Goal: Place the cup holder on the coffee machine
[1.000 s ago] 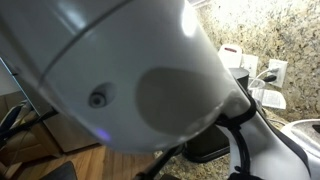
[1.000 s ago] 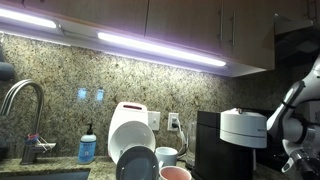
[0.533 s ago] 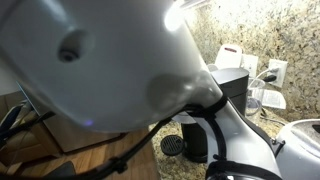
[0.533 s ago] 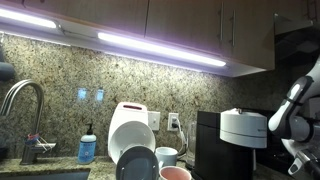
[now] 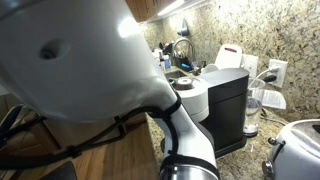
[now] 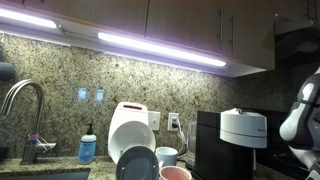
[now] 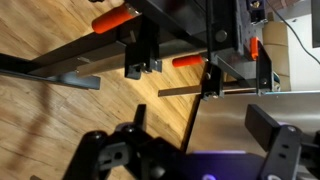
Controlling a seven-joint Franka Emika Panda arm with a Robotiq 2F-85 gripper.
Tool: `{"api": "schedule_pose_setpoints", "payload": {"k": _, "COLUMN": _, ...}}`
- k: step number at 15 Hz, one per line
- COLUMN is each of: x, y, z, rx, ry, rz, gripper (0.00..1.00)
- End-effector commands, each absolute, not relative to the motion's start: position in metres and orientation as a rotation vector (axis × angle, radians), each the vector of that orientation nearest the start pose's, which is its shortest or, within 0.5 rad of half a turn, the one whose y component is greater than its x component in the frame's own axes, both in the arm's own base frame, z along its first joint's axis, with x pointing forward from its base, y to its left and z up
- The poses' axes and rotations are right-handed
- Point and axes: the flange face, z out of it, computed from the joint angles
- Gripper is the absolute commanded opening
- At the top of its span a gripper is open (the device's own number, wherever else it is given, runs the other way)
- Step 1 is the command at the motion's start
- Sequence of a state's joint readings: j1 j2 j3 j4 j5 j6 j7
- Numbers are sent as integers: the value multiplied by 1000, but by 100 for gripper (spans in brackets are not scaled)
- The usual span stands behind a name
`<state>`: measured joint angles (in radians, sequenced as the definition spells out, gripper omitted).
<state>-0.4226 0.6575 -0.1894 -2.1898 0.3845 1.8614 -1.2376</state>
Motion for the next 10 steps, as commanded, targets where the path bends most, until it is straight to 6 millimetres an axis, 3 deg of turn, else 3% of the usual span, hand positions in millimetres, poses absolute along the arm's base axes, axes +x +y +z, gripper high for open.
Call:
{"api": "schedule_pose_setpoints", "payload": {"k": 1, "x": 322, "y": -205, "z": 80, "rx": -2294, "ry": -428, "rz": 519, "gripper": 100}}
{"api": "schedule_pose_setpoints", "payload": {"k": 10, "x": 274, "y": -152, "z": 115, "rx": -2432, "ry": -635, "rz": 441, "gripper": 100}}
